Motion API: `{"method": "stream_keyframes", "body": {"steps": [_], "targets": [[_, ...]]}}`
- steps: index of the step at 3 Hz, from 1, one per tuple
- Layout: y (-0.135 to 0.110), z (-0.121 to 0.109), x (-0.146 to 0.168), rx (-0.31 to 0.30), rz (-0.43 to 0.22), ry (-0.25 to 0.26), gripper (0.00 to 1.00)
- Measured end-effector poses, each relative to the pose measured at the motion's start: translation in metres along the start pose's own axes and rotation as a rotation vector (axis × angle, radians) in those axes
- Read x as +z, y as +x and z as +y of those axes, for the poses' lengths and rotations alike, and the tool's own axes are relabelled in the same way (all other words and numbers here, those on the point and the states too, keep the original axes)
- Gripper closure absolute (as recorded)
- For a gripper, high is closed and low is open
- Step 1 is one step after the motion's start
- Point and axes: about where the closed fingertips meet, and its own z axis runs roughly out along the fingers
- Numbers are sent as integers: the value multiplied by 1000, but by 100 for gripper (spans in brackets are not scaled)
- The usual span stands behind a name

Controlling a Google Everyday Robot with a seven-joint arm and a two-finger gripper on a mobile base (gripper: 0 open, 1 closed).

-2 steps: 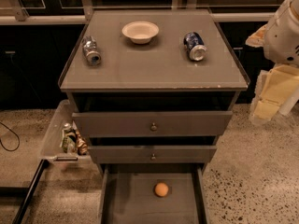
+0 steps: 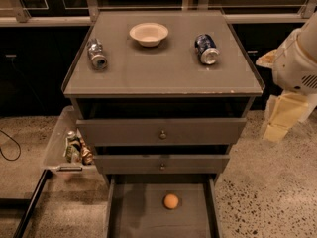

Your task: Pick orange from bottom drawer and place on counter

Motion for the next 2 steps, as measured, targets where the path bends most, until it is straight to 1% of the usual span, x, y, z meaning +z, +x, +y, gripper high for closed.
{"method": "stream_keyframes", "body": {"steps": [1, 2], "targets": [[17, 2, 43, -32, -4, 1, 0], [37, 3, 86, -65, 8, 8, 0]]}}
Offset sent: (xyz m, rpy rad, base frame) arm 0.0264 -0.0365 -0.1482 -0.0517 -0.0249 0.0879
